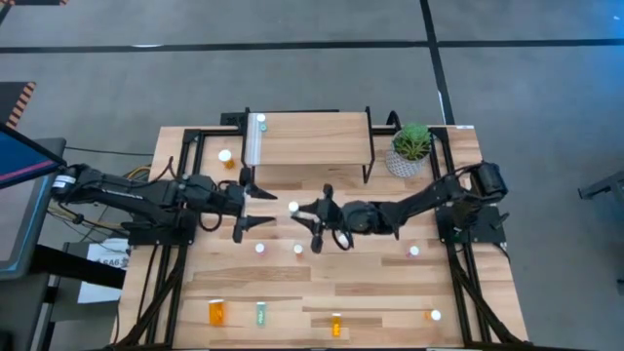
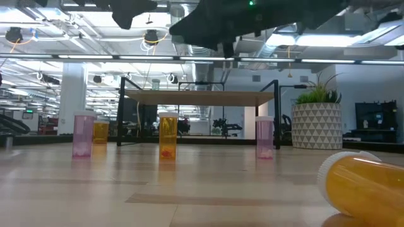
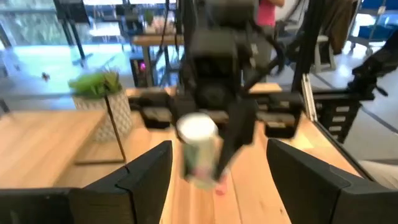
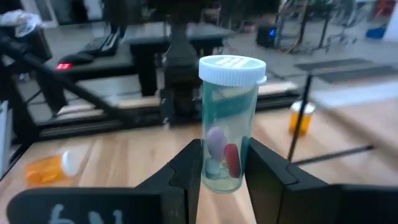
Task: Pick and place medicine bottles onto shelf by color
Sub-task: Put the right blue pill bottle on the shelf aligned with the other blue pill bottle
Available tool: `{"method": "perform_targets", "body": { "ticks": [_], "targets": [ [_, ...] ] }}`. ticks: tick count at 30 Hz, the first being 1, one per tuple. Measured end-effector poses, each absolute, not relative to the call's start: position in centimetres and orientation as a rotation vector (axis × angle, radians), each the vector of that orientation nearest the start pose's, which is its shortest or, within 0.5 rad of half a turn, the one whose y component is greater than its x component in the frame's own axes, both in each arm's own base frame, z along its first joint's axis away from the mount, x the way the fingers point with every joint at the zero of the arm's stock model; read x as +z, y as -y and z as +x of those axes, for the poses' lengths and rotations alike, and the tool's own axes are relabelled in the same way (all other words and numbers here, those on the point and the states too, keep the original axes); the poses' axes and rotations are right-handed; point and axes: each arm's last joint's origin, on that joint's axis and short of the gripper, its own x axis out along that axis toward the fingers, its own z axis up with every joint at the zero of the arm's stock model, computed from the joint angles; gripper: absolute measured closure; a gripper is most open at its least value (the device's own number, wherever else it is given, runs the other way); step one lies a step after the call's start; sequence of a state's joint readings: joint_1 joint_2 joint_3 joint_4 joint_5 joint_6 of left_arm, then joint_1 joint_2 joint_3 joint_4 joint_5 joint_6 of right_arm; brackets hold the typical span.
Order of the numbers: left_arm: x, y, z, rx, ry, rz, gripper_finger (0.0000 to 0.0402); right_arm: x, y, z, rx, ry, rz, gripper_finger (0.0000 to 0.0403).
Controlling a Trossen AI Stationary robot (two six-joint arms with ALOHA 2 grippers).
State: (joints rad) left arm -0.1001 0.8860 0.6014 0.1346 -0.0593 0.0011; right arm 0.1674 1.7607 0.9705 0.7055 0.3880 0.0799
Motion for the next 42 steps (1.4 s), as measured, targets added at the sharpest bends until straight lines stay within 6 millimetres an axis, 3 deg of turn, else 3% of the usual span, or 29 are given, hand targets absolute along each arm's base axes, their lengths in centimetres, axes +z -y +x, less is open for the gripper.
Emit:
{"method": "perform_targets", "body": {
  "ticks": [6,10,16,25,42],
  "targets": [
    [27.5,1.9,21.7,0.009,-0.151,0.025,0.0145,22.7,-5.2,37.6,-0.226,-0.04,0.035,0.028],
    [28.0,1.9,22.2,0.002,-0.16,0.03,0.0136,22.0,-5.6,37.5,-0.221,-0.108,0.041,0.028],
    [28.0,2.0,22.3,-0.033,-0.162,0.019,0.0134,20.6,-6.5,37.5,-0.199,-0.18,0.07,0.028],
    [30.2,2.0,22.5,0.003,-0.101,-0.01,0.0134,21.8,-6.1,37.5,-0.207,-0.105,0.072,0.028],
    [28.7,2.0,22.2,-0.01,-0.236,-0.019,0.0134,21.8,-7.1,37.4,-0.18,-0.099,0.089,0.028]
  ]
}}
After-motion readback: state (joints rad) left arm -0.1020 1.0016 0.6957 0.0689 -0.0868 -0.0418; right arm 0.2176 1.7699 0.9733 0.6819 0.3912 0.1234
